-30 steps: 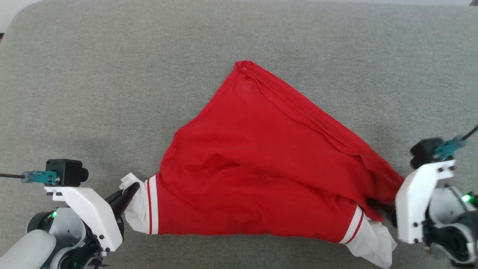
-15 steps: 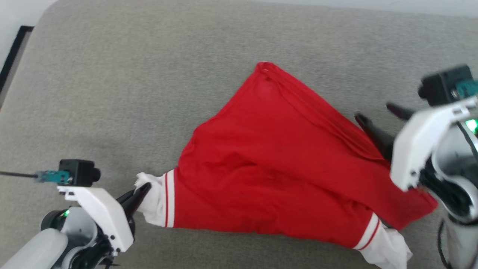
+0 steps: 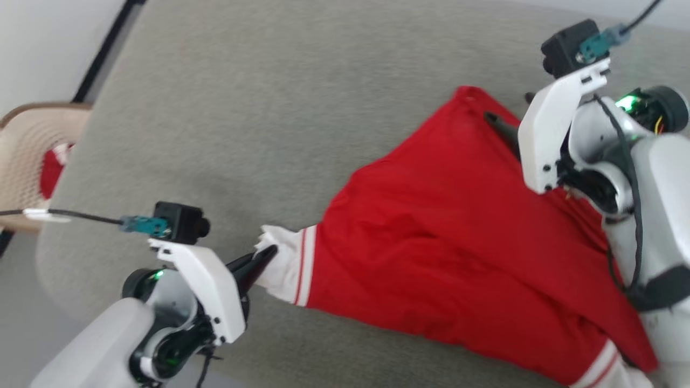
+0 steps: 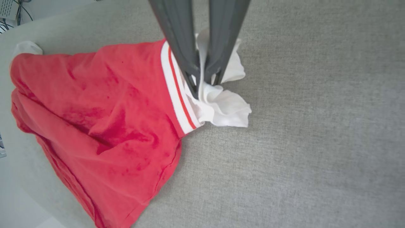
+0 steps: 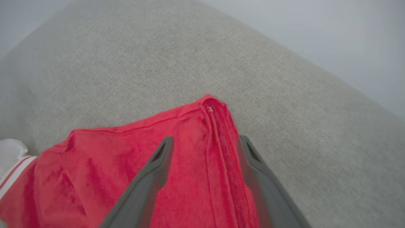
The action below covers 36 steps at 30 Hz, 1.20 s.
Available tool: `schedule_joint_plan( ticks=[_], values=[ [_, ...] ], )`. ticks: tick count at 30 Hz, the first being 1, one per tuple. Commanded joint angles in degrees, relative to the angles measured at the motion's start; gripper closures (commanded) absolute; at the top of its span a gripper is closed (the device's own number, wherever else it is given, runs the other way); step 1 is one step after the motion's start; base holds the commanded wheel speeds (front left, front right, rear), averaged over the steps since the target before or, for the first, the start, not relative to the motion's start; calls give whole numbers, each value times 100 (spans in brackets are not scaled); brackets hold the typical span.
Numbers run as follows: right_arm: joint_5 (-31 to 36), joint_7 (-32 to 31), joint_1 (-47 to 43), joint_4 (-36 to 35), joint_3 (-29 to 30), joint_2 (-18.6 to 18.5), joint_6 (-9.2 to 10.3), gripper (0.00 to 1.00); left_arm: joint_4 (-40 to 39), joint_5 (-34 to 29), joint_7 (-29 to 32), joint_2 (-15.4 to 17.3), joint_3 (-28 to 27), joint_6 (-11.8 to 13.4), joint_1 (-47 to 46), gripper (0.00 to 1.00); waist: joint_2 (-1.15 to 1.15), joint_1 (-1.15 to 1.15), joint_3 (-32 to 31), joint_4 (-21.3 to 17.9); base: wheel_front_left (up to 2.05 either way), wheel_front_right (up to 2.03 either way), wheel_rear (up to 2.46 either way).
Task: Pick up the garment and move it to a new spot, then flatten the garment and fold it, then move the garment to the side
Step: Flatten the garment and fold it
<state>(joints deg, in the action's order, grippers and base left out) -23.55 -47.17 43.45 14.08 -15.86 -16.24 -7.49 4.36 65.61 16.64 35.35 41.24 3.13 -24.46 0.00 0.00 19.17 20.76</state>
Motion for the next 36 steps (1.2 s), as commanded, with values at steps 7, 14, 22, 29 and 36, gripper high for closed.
schedule_joint_plan(
  ticks=[7, 14, 22, 29, 36],
  values=[
    [3, 202, 713, 1407, -386, -208, 0, 0, 343, -113, 31, -379, 180, -271, -365, 100, 0, 0, 229, 599, 0, 0, 0],
    [-95, 5, 947, 2864, -878, -218, 0, 0, 697, -138, -9, -657, 281, -478, -555, 100, 0, 0, 361, 839, 0, 0, 0],
    [-405, -259, 994, 3628, -1418, -248, 0, 100, 1014, -114, -39, -722, 271, -609, -697, 100, 0, 0, 380, 795, 0, 0, 0],
    [-783, 237, 1641, 3218, -1322, -346, 1, 100, 976, -39, 239, -328, 75, -576, -1029, 100, 0, 0, 223, 445, 0, 0, 0],
    [-1064, 496, 1752, 2431, -1291, -588, 1, 100, 753, -39, 818, 374, -225, -408, -1650, 100, 0, 0, -11, -100, 0, 0, 0]
  ],
)
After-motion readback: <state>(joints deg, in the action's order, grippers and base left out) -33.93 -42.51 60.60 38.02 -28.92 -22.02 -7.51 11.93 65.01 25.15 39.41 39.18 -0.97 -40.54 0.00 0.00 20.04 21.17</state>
